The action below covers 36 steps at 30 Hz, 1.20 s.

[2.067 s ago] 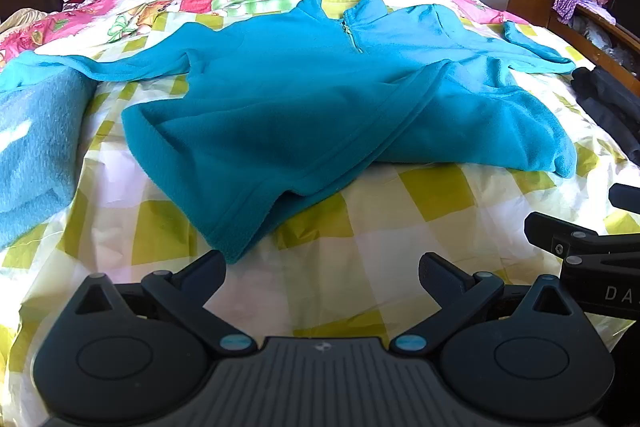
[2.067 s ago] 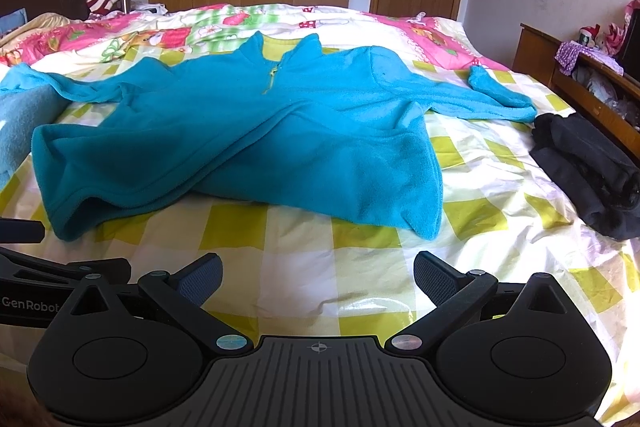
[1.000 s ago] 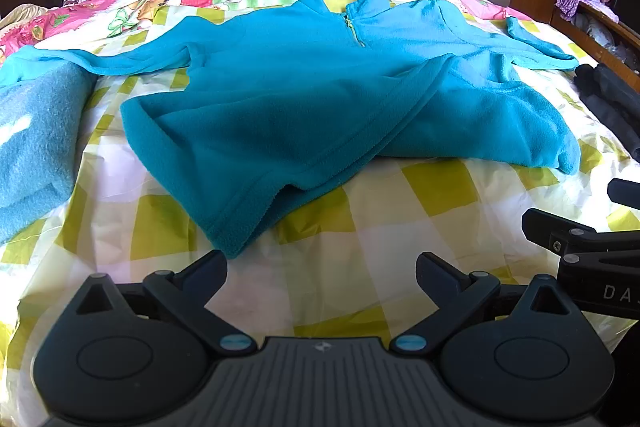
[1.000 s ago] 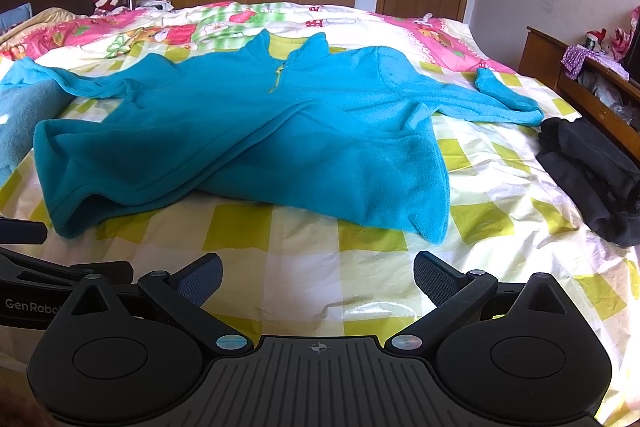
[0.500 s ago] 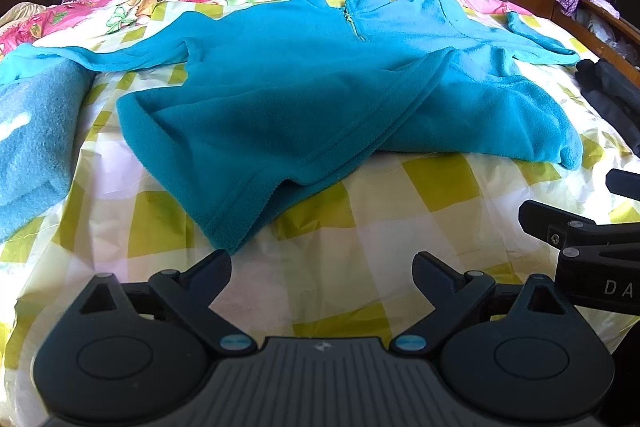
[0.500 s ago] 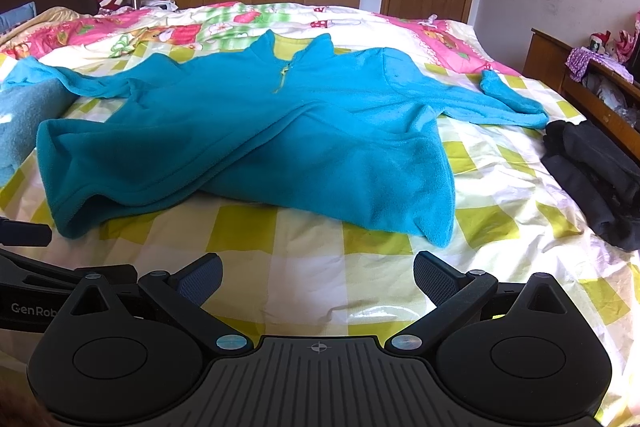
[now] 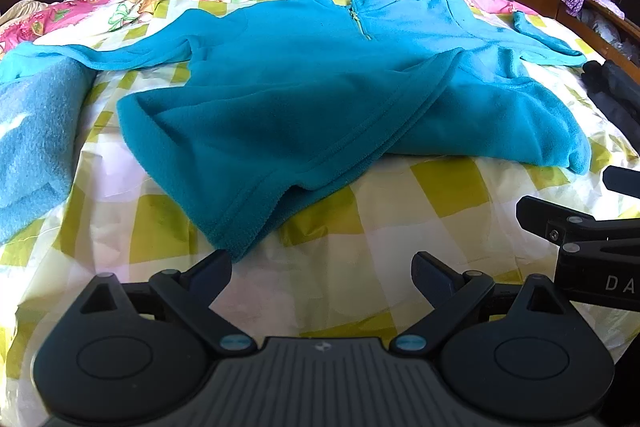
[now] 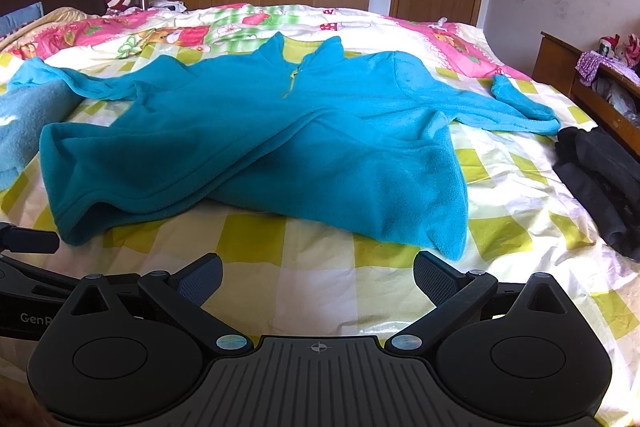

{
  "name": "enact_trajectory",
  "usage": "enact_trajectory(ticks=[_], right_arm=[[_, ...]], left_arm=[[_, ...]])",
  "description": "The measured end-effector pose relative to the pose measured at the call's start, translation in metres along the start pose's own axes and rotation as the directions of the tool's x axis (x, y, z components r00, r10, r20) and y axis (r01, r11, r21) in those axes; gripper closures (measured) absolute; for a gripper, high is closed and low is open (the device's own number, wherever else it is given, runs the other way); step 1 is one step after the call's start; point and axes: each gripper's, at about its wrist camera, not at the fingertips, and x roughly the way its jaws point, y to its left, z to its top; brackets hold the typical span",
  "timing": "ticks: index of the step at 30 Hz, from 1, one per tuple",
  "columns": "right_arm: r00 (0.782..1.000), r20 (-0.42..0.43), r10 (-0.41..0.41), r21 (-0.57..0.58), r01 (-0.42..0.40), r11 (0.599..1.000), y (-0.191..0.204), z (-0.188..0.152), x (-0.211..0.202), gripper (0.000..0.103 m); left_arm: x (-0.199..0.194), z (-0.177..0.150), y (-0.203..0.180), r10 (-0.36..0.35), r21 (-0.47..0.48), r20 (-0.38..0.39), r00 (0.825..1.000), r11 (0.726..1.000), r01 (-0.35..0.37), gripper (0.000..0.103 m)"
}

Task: Fold small clothes
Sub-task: 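Grasp the pullover hem with the left gripper while the right gripper grasps the hem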

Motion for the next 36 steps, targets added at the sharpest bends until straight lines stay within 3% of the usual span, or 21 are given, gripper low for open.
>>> enact_trajectory(ticks=[7, 10, 15, 18, 20, 22, 24, 26, 27, 30, 33, 36], right_arm=[[0.999, 0.046, -0.021, -0.043, 0.023, 0.999, -0.011, 0.02, 0.011, 0.002], [0.997, 0.069, -0.036, -0.061, 0.04, 0.997, -0.025, 0.037, 0.023, 0.004], [0.993, 0.103, -0.059, -0.088, 0.068, 0.994, -0.051, 0.061, 0.046, 0.006], [0.996, 0.064, -0.069, -0.05, 0.072, 0.996, -0.068, 0.067, 0.071, 0.009], [0.999, 0.003, -0.052, -0.015, 0.052, 0.999, -0.077, 0.068, 0.092, 0.024], [0.998, -0.068, 0.008, 0.038, -0.006, 0.999, -0.083, 0.067, 0.107, 0.064], [0.995, -0.09, 0.052, 0.072, -0.046, 0.996, -0.086, 0.067, 0.11, 0.074], [0.995, -0.088, 0.054, 0.065, -0.049, 0.997, -0.085, 0.066, 0.107, 0.083], [0.995, -0.081, 0.05, 0.061, -0.045, 0.997, -0.085, 0.067, 0.102, 0.093], [0.996, -0.058, 0.074, 0.061, -0.07, 0.996, -0.091, 0.068, 0.079, 0.103], [0.99, -0.04, 0.133, 0.051, -0.131, 0.99, -0.096, 0.068, 0.043, 0.103], [0.985, -0.061, 0.16, -0.042, -0.163, 0.986, -0.089, 0.056, 0.006, 0.103]], left_arm=[[0.009, 0.014, 0.017, 0.023, -0.008, -0.006, 1.0, 1.0, -0.023, 0.0], [0.014, 0.022, 0.028, 0.016, -0.022, -0.026, 1.0, 1.0, -0.017, 0.011], [0.012, 0.031, 0.039, 0.036, 0.016, -0.018, 0.999, 0.999, -0.035, 0.012], [0.022, 0.038, 0.044, 0.048, 0.01, -0.02, 0.999, 0.999, -0.047, 0.027], [0.032, 0.042, 0.045, 0.05, 0.007, -0.045, 0.998, 0.999, -0.05, 0.046], [0.037, 0.044, 0.047, 0.046, 0.01, -0.056, 0.997, 0.999, -0.045, 0.049], [0.038, 0.045, 0.049, 0.041, 0.016, -0.061, 0.997, 0.999, -0.04, 0.054], [0.035, 0.046, 0.052, 0.029, 0.006, -0.065, 0.997, 1.0, -0.029, 0.068], [0.031, 0.046, 0.055, 0.021, -0.002, -0.066, 0.998, 1.0, -0.021, 0.071], [0.018, 0.047, 0.066, -0.032, -0.055, -0.067, 0.997, 0.998, 0.028, 0.073], [0.001, 0.046, 0.075, -0.061, -0.072, -0.074, 0.995, 0.996, 0.056, 0.073], [-0.016, 0.039, 0.08, -0.039, -0.026, -0.083, 0.996, 0.999, 0.037, 0.073]])
